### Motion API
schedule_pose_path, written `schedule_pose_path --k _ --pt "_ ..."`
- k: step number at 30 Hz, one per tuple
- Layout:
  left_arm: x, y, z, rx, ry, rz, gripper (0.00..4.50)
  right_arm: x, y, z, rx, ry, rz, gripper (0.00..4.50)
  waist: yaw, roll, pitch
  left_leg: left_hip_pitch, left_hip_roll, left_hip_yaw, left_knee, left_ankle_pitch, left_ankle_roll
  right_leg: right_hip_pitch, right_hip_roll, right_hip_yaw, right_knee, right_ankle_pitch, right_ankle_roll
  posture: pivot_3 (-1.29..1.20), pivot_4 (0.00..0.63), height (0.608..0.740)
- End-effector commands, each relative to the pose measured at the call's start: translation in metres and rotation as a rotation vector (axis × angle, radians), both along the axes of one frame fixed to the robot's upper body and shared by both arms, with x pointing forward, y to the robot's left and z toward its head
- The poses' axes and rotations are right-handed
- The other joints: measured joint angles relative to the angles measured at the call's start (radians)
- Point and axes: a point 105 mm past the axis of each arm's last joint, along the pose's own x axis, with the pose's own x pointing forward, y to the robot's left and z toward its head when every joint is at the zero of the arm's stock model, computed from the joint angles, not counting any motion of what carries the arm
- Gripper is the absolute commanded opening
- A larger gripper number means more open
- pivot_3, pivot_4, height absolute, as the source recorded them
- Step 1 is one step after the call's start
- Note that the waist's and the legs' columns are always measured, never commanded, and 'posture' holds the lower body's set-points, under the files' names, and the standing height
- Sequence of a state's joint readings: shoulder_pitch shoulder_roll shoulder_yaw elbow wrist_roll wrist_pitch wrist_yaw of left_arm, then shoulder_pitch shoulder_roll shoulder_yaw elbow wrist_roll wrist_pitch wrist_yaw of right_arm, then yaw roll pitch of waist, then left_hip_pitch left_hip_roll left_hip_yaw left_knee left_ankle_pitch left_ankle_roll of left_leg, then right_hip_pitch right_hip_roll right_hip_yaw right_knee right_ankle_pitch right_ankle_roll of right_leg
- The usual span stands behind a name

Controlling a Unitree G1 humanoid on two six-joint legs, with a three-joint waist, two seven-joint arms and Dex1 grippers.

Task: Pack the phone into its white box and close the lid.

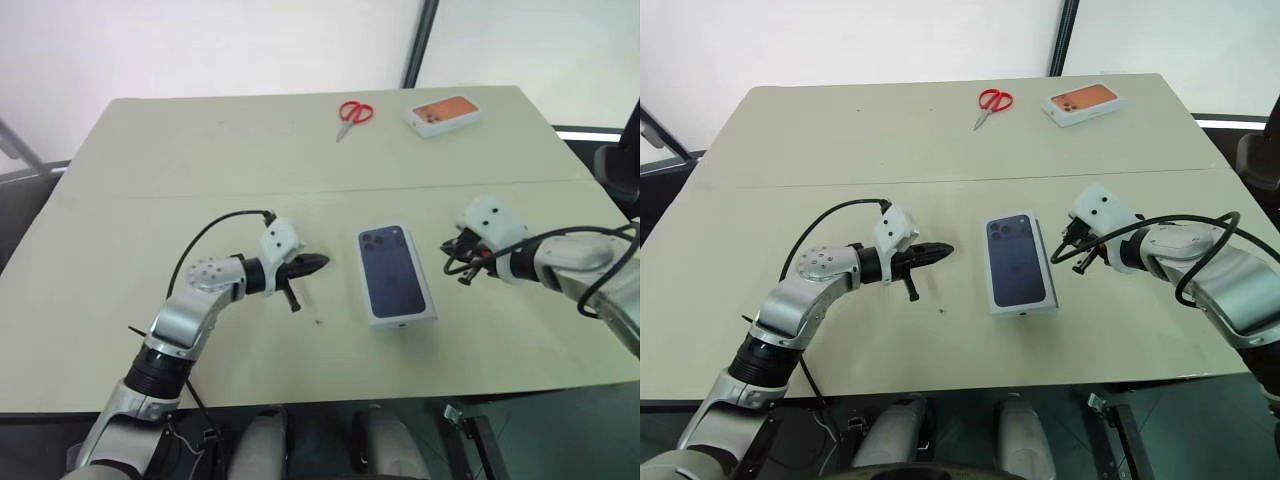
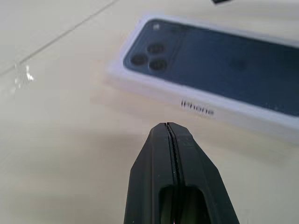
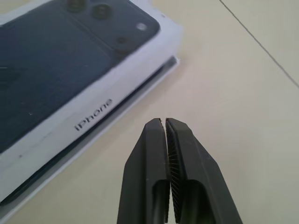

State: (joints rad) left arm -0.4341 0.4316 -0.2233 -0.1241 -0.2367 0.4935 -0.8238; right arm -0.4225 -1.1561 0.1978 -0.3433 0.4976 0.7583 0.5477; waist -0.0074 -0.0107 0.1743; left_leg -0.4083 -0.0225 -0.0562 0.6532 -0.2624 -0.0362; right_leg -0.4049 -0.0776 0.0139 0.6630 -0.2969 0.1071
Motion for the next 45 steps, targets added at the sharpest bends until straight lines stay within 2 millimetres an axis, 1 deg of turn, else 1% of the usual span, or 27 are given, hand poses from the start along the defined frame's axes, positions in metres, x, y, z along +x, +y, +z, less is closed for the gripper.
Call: schedule_pose_path --k 1,4,6,9,14,17,21,29,35,45 --pt "-0.006 -0.013 -0.004 0.050 -0.009 -0.042 0.00 -0.004 0.012 0.002 -0.060 -0.049 0.100 0.02 0.001 0.000 0.000 0.000 0.000 0.000 0.000 0.000 0.000 0.000 0.000 0.000 0.000 0.000 0.000 0.00 0.150 0.740" --pt "-0.006 -0.027 -0.012 0.069 0.000 -0.066 0.00 -0.006 0.016 -0.003 -0.077 -0.040 0.135 0.02 -0.001 0.000 0.000 0.000 0.000 0.000 0.000 0.000 0.000 0.001 0.000 0.000 0.000 0.000 0.000 0.00 0.150 0.740" --pt "-0.006 -0.032 -0.013 0.069 0.002 -0.071 0.00 -0.006 0.016 -0.005 -0.088 -0.039 0.143 0.02 -0.002 0.000 0.000 0.000 0.000 0.000 0.000 0.000 0.000 0.000 0.000 0.000 0.000 0.000 0.000 0.00 0.150 0.740" --pt "-0.005 -0.047 -0.014 0.063 0.010 -0.094 0.00 -0.005 0.014 -0.010 -0.131 -0.040 0.152 0.02 -0.002 0.000 0.000 0.000 0.000 0.000 0.000 0.000 0.000 0.000 0.000 0.000 0.000 0.000 0.000 0.00 0.150 0.740" --pt "-0.008 -0.058 -0.018 0.075 0.020 -0.128 0.00 -0.006 0.018 -0.013 -0.143 -0.040 0.171 0.02 -0.005 0.000 0.000 0.000 0.000 0.000 0.000 0.000 0.000 0.000 0.000 0.000 0.000 0.000 0.000 0.00 0.150 0.740" --pt "-0.010 -0.062 -0.021 0.085 0.005 -0.138 0.00 -0.009 0.021 -0.014 -0.155 -0.039 0.192 0.02 -0.003 0.000 0.000 0.000 0.000 0.000 0.000 0.000 0.000 0.000 0.000 0.000 0.000 0.000 0.000 0.00 0.150 0.740" --pt "-0.009 -0.067 -0.020 0.073 0.003 -0.125 0.00 -0.010 0.020 -0.013 -0.166 -0.040 0.194 0.02 -0.002 0.000 0.000 0.000 0.000 0.000 0.001 0.000 0.000 0.001 0.000 0.000 0.000 0.000 0.000 0.00 0.150 0.740" --pt "-0.006 -0.072 -0.011 0.016 -0.007 -0.109 0.00 -0.015 0.021 -0.016 -0.185 -0.030 0.218 0.02 -0.002 0.000 0.000 0.000 -0.001 0.000 0.001 0.000 0.000 0.001 0.000 0.000 0.000 0.000 0.000 0.00 0.150 0.740" --pt "-0.008 -0.076 -0.004 -0.016 -0.012 -0.118 0.00 -0.016 0.018 -0.019 -0.197 -0.027 0.211 0.02 -0.002 0.000 0.000 0.000 -0.001 0.000 0.001 0.000 0.000 0.001 0.000 0.000 0.000 0.000 0.000 0.00 0.150 0.740" --pt "-0.009 -0.078 -0.001 -0.027 -0.014 -0.125 0.00 -0.017 0.013 -0.027 -0.204 -0.006 0.193 0.02 -0.001 0.000 0.000 0.000 -0.001 0.000 0.001 0.000 0.000 0.001 0.000 0.000 0.000 0.000 0.000 0.00 0.150 0.740"
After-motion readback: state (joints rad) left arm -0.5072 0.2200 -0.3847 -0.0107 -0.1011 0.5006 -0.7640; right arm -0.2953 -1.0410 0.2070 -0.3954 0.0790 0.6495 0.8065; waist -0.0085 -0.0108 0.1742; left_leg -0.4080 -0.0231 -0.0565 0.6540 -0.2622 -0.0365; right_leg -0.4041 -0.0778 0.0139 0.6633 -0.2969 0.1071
